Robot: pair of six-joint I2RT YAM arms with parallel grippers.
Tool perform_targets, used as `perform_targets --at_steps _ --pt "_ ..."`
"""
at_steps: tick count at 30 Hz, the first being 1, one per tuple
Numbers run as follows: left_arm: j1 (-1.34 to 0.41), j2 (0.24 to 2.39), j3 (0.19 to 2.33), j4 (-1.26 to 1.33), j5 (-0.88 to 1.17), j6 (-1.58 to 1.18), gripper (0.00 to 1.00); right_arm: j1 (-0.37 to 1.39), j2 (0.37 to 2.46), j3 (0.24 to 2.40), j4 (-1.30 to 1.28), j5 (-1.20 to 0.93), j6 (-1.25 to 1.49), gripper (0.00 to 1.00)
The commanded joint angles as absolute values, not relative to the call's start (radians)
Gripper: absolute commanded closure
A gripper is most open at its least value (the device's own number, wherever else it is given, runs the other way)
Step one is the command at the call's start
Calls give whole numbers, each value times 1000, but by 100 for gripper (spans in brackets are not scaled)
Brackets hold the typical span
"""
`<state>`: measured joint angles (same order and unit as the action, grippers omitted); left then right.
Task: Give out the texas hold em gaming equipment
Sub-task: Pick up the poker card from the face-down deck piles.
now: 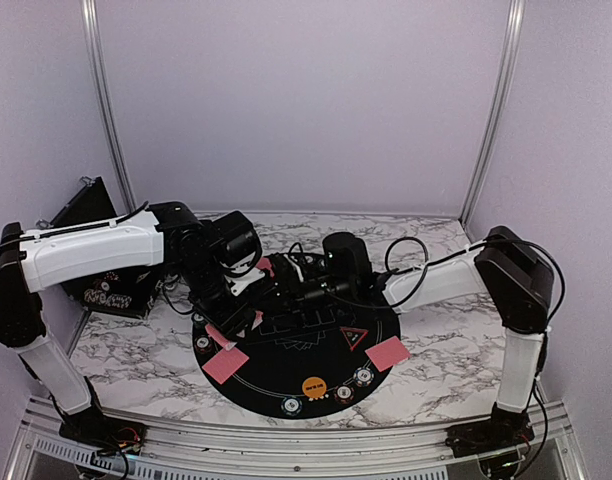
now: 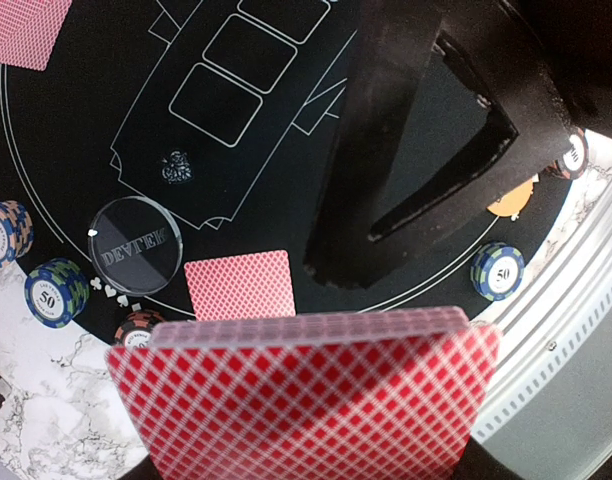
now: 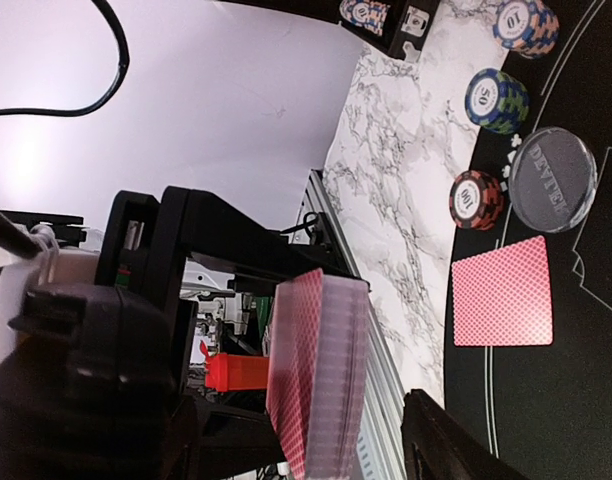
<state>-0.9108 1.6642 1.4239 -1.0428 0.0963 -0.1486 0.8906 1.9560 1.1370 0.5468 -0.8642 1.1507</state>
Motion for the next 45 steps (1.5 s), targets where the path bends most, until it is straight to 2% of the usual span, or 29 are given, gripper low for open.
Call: perform_targets --at_steps 1,16,45 --pt "-914 1668 1448 -1044 102 -137 42 904 1986 1191 574 -875 1156 33" --pt "-914 1661 1444 -1044 98 -136 43 916 2045 1211 567 -869 1158 38" --pt "-913 1655 1436 -1045 94 -137 42 872 2001 1169 491 -843 1101 41"
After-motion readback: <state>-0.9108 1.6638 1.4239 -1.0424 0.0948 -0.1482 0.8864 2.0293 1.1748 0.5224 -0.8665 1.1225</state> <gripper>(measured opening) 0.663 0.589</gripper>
